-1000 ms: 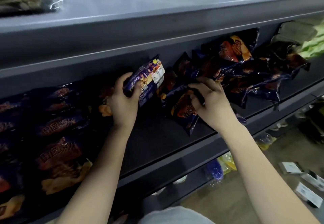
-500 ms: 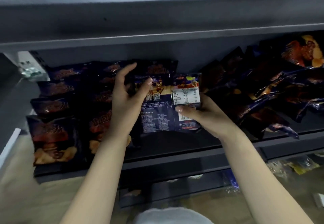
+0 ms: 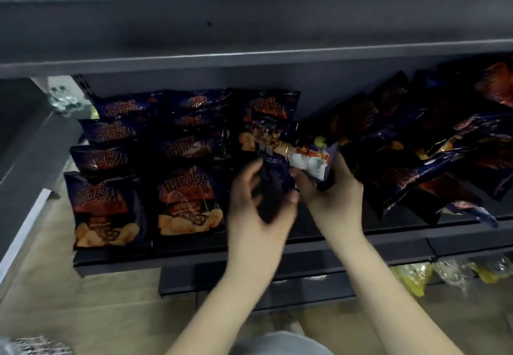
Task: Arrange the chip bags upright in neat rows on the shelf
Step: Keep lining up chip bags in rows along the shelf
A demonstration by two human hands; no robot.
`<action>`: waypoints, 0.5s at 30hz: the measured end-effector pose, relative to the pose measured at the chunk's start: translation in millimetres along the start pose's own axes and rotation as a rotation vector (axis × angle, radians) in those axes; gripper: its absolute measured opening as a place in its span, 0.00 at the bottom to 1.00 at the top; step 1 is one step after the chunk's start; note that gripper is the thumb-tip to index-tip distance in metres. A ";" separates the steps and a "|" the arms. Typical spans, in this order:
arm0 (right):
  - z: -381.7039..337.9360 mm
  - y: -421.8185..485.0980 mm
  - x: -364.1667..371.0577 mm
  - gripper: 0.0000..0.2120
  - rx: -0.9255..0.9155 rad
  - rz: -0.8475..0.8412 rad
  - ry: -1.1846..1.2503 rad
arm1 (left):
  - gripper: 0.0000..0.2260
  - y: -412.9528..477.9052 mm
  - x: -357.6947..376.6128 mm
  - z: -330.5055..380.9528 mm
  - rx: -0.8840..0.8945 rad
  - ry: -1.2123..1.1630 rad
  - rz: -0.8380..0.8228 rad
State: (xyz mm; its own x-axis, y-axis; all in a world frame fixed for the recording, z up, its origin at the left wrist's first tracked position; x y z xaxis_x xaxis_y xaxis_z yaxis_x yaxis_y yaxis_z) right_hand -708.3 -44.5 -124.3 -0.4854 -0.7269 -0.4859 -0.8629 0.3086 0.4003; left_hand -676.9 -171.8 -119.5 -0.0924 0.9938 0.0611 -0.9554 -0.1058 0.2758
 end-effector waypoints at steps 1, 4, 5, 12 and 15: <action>-4.3 -9.1 2.7 0.13 -0.021 -0.024 0.009 | 0.29 -6.3 6.4 -3.8 -0.087 -0.059 -0.054; -13.5 -34.1 12.7 0.25 -0.080 -0.229 0.037 | 0.38 -12.8 11.8 -10.8 -0.128 -0.020 -0.110; -13.9 -38.1 13.2 0.28 -0.080 -0.291 0.040 | 0.38 -11.5 9.7 -11.8 -0.126 -0.008 -0.124; -1.6 -37.5 -8.0 0.32 -0.247 -0.574 -0.012 | 0.20 4.0 -15.1 -24.1 -0.283 -0.098 -0.126; -1.6 -31.0 -16.4 0.27 -0.276 -0.522 -0.003 | 0.19 9.2 -20.3 -25.6 -0.306 -0.168 -0.102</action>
State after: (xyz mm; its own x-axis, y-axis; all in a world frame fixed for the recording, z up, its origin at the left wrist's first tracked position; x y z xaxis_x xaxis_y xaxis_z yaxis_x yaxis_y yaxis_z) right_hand -673.3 -43.2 -127.5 -0.0071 -0.7380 -0.6748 -0.9192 -0.2609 0.2950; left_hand -691.0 -192.1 -142.8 0.0308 0.9769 0.2114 -0.9994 0.0337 -0.0097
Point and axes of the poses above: each hand's wrist, its own y-axis towards the middle knuckle, its own x-axis out of the palm, z = x × y, the point moved 1 cm from there along y, towards the middle knuckle, and after that the axes turned 11 degrees about -y, right-handed, at the moved point
